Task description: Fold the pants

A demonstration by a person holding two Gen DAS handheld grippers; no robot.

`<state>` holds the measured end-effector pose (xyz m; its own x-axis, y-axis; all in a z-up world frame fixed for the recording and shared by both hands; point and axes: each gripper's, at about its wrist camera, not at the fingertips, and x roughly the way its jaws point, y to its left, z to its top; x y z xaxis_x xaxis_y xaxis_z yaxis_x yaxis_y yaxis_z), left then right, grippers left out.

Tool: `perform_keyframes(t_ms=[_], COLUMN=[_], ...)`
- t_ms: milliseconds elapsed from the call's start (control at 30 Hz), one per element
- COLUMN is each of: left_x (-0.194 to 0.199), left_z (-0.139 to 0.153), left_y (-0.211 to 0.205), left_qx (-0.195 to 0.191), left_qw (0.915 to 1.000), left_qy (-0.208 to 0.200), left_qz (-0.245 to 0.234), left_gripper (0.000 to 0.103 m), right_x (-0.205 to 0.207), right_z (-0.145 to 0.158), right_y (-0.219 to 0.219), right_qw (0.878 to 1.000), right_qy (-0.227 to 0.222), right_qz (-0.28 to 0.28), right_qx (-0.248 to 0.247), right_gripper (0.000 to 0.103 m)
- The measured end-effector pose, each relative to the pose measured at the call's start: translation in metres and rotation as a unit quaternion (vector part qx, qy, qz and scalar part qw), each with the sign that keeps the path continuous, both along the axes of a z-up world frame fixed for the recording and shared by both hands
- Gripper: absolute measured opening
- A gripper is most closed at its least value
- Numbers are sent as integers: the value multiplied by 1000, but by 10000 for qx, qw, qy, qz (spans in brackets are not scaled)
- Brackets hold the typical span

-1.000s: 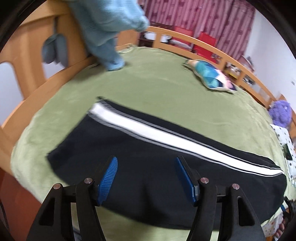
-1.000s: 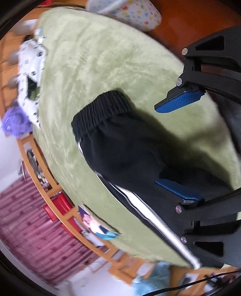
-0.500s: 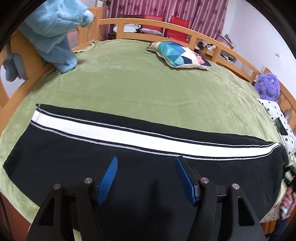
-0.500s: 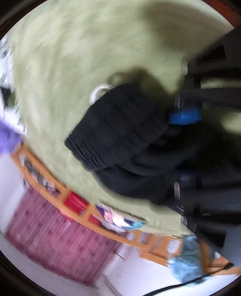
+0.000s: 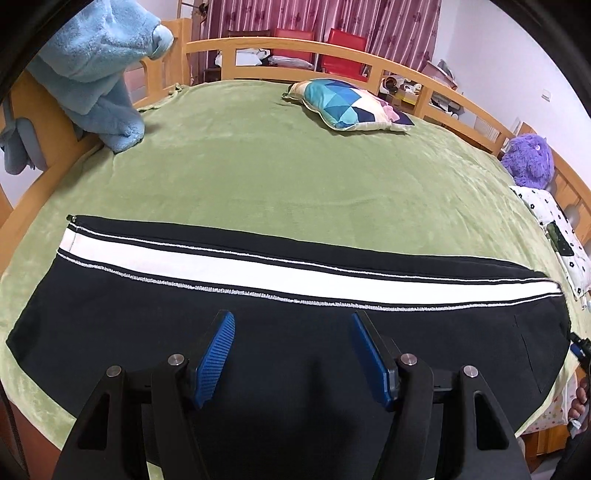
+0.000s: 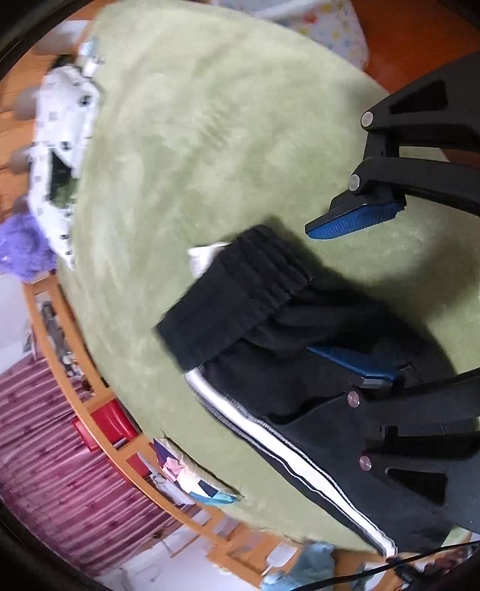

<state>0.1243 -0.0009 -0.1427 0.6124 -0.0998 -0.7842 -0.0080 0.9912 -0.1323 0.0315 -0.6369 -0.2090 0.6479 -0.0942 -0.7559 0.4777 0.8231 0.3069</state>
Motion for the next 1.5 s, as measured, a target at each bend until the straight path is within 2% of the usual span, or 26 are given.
perform_keyframes(t_ms=[133, 200, 300, 400, 500, 567, 600, 633, 767, 833, 933, 1067, 1100, 1133, 1200, 1267, 1333, 1367, 1467, 1500], left_x=[4, 6, 8, 8, 9, 12, 13, 14, 19, 20, 19, 16, 16, 14, 12, 10, 9, 8, 4, 4], left_z=[-2, -1, 1, 2, 0, -2, -2, -3, -3, -3, -2, -2, -2, -3, -4, -8, -12, -14, -15, -16], left_y=[5, 8, 14, 22, 29, 31, 32, 33, 33, 34, 37, 45, 47, 51, 56, 65, 73, 76, 86, 89], left_qx=[-22, 39, 174, 229, 286, 266, 236, 192, 89, 80, 85, 65, 60, 38, -34, -164, -311, -356, -355, -364], left_qw=[10000, 10000, 9998, 9996, 9994, 9995, 9996, 9997, 9999, 9999, 9997, 9997, 9997, 9997, 9998, 9997, 9994, 9992, 9991, 9990], left_qy=[23, -20, -97, -145, -169, -137, -136, -145, -133, -147, -184, -209, -210, -212, -197, -160, -105, -92, -107, -120], left_qz=[22, 30, 63, 94, 123, 124, 116, 97, 27, -33, -106, -133, -128, -99, -46, 26, 101, 129, 205, 235], left_gripper=[63, 63, 63, 63, 63, 63, 63, 63, 63, 63, 63, 63, 63, 63, 63, 63, 63, 63, 63, 63], right_x=[34, 62, 91, 144, 173, 192, 198, 200, 204, 204, 215, 228, 227, 227, 216, 210, 208, 208, 211, 214], right_z=[33, 45, 50, 43, 34, 28, 25, 24, 14, 8, -6, -23, -23, -23, -17, -15, -14, -11, 11, 17], right_y=[22, 32, 55, 87, 107, 132, 149, 161, 227, 248, 268, 275, 276, 278, 285, 289, 292, 290, 282, 282], right_qw=[9974, 9955, 9902, 9785, 9750, 9626, 9538, 9478, 9088, 8966, 8824, 8747, 8732, 8693, 8574, 8497, 8474, 8502, 8730, 8771], right_qy=[-170, -297, -310, -105, -41, 36, 77, 71, 24, 59, 335, 632, 610, 570, 541, 594, 630, 588, 198, 75], right_qz=[384, 556, 1072, 1579, 1923, 2502, 2745, 2893, 3864, 4114, 4383, 4532, 4555, 4625, 4745, 4825, 4824, 4790, 4497, 4418], right_qx=[-583, -710, -837, -1320, -1115, -1042, -1222, -1341, -1576, -1640, -1676, -1595, -1622, -1649, -1917, -2040, -2127, -2103, -1878, -1882], right_gripper=[70, 70, 71, 72, 72, 71, 71, 71, 70, 70, 70, 70, 62, 42, 13, 7, 4, 4, 4, 4])
